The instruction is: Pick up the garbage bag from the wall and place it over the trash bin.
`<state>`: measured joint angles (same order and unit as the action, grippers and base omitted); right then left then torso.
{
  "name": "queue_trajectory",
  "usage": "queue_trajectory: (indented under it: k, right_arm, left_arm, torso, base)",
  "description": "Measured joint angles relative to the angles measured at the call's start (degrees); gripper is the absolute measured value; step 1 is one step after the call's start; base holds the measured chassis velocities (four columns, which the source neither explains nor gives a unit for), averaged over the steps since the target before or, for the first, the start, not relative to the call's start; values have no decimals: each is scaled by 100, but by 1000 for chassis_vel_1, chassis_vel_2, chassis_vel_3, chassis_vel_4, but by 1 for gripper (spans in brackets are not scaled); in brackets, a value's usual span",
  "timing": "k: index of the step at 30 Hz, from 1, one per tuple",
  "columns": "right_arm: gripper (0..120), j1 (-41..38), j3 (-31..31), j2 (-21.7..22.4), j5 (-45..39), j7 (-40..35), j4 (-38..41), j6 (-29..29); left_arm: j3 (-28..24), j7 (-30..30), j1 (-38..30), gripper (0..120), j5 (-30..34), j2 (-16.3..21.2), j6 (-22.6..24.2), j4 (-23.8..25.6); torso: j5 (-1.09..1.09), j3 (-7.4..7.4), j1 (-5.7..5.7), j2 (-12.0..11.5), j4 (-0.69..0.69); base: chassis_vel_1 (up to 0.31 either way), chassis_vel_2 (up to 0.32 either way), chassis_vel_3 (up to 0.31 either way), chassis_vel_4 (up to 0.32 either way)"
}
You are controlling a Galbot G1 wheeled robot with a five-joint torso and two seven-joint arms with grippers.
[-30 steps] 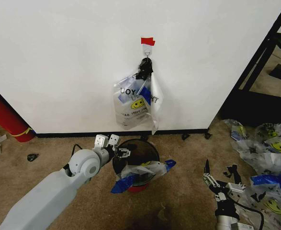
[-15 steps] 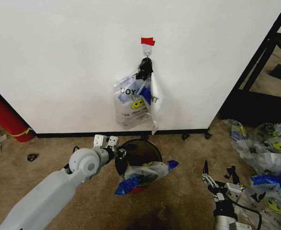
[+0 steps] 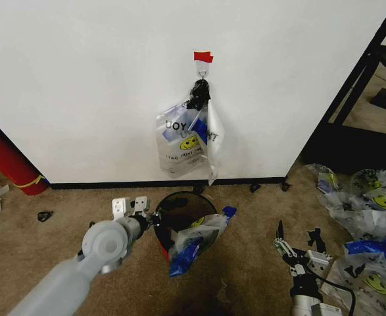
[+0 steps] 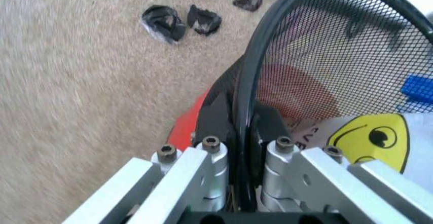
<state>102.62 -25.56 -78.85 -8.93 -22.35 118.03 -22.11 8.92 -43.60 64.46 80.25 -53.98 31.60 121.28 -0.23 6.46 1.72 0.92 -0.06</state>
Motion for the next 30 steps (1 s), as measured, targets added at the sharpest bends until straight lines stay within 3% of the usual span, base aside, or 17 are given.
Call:
queue_trajectory:
  k: [3,4,9,16,24,30]
  right_arm:
    - [100,7,37,-4,41,-16,5,27]
    - [100,7,37,-4,41,-16,5,27]
    - [100,33,92,-10,88,-51,30,91]
    - [100,43,148,16,97,-90,65,187]
    - [100,44,286,18,163,-110,62,205]
    - [100,50,344,14,201,-118,60,208]
  left_arm:
    - [246,-195,376,3,-2,-626,-614,199]
    - [246,-195,376,3,-2,-626,-614,199]
    - [265,-117,876,3,-800,-1397,-1337,301]
    - [122,-8,1237,3,-2052,-1734,-1843,273]
    - [-35,-68,1523,3,-2981,-1924,-2110,115]
    - [-12,-120,1517,3,-3029,-1908,-2174,-67]
  torso:
    - [0,0,0,0,0]
    - [0,0,0,0,0]
    - [2,0,0,0,2]
    - [1,0,0,0,1]
    - [0,0,0,0,1]
    - [0,0,0,0,1]
  base:
    - [0,0,0,0]
    - [0,0,0,0]
    - [0,0,0,0]
    - [0,0,0,0]
    - [0,0,0,0]
    - [0,0,0,0]
